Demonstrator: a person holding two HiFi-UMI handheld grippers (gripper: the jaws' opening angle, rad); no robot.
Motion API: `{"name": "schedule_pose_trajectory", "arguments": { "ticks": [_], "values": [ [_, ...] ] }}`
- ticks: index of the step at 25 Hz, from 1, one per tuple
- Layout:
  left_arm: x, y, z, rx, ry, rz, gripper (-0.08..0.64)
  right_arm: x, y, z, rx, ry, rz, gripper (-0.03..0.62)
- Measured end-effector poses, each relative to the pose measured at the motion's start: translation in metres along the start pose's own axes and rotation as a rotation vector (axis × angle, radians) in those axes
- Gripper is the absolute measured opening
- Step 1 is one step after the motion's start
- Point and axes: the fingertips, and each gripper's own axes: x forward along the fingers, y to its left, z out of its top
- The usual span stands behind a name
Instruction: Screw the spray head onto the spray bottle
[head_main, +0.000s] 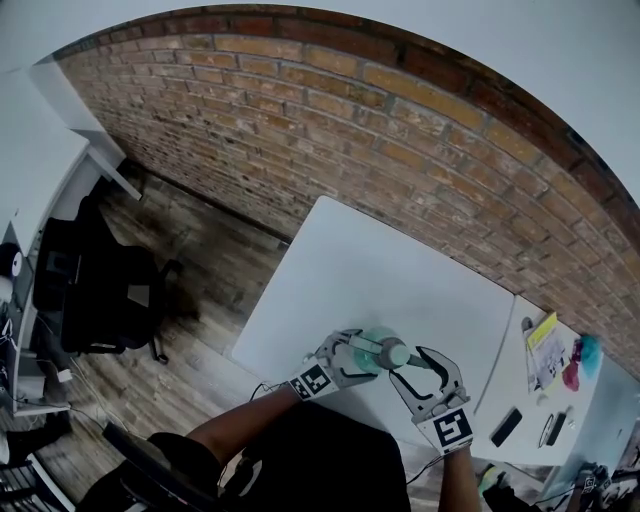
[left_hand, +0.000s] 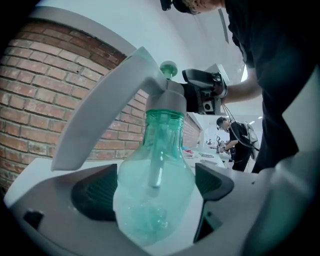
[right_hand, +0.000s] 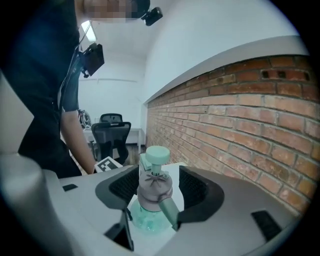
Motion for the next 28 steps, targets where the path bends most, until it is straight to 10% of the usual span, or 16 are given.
{"name": "schedule_pose_trajectory", "arguments": {
  "ticks": [13,20,28],
  "values": [
    [0.003,0.002,0.001,0.003,0.023,-0.021,0.466,0.035,0.006,-0.026,-0.217,0.297,0.22,0.253],
    [0.004,0.001,0.0,0.0,0.034,-0.006,0.466,0.036,0.002,-0.027,-0.096,0.275,0.086,0.255],
    [0.003,-0.001,-0.001,-0.011,0.057,0.033,0.466,0.035,-0.002,-0.029,0.252,0.249,-0.226,0.255]
  ]
}}
